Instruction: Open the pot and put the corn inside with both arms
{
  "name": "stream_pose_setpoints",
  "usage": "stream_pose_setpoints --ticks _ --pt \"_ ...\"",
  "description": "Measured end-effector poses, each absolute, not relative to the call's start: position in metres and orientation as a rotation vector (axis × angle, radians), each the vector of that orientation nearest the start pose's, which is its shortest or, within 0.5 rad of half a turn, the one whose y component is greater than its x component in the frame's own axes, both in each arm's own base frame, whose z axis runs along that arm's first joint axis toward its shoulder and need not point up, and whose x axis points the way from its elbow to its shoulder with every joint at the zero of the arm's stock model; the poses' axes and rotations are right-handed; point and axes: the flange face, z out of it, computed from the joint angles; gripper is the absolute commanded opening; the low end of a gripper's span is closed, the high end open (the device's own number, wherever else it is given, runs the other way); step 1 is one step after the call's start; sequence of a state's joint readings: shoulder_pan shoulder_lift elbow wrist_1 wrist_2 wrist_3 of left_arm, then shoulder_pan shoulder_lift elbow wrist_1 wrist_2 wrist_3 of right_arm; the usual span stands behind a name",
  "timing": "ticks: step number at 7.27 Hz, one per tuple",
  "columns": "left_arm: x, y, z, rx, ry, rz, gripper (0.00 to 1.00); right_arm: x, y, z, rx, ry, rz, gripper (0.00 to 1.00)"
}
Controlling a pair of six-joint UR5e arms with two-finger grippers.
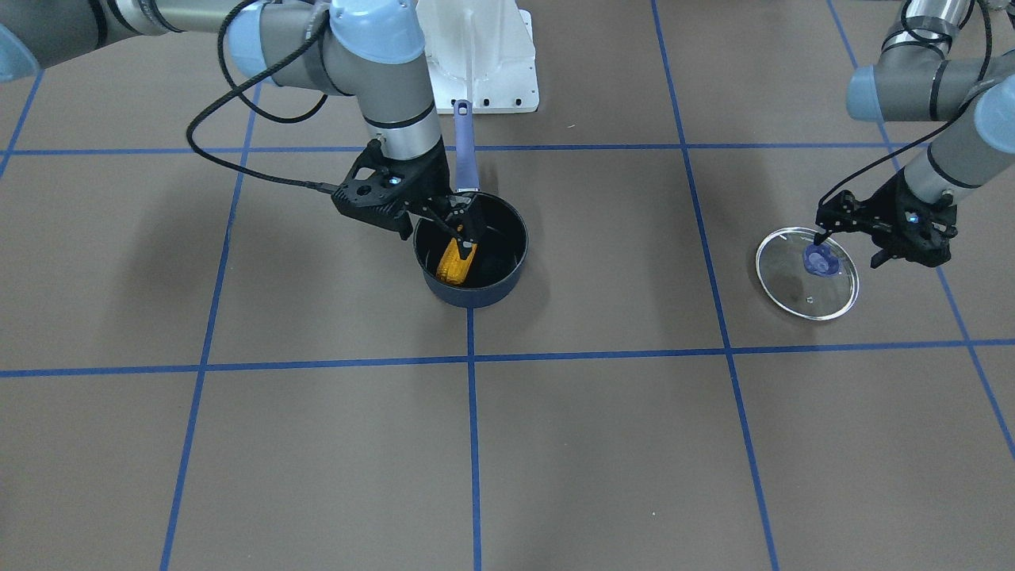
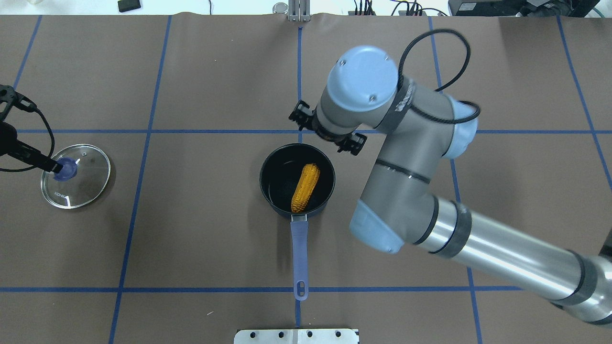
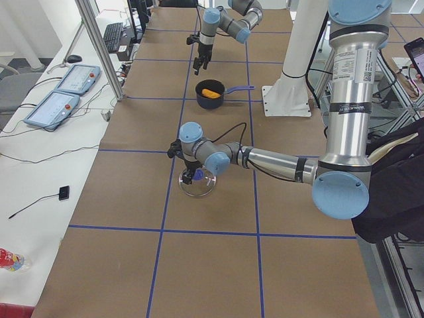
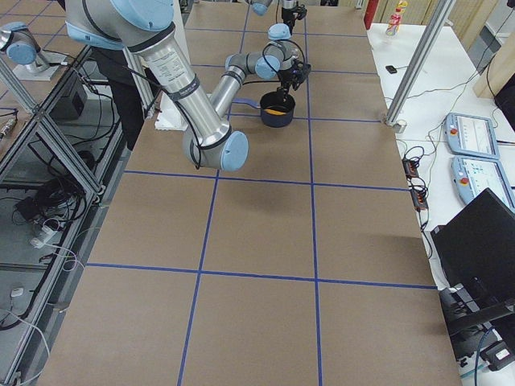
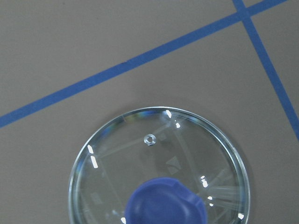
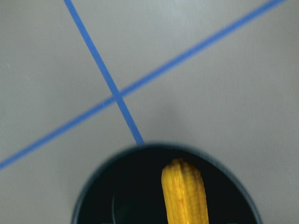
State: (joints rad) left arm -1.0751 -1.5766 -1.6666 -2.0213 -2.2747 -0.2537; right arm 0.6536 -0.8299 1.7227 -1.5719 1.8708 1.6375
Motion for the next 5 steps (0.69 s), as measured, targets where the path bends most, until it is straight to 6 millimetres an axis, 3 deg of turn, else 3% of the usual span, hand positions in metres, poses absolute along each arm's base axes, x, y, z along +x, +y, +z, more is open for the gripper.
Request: stream_pose_setpoints --ticks 2,5 --pt "0.125 -0.504 0.58 0.246 0.838 0.448 0.98 -0.363 -0.542 0.188 -0.015 -0.961 0.444 1.0" --pt "0.038 -0.515 0.6 0.254 0.797 0.5 0.98 -0.25 -0.567 0.298 0.08 -0.867 0.256 1.0"
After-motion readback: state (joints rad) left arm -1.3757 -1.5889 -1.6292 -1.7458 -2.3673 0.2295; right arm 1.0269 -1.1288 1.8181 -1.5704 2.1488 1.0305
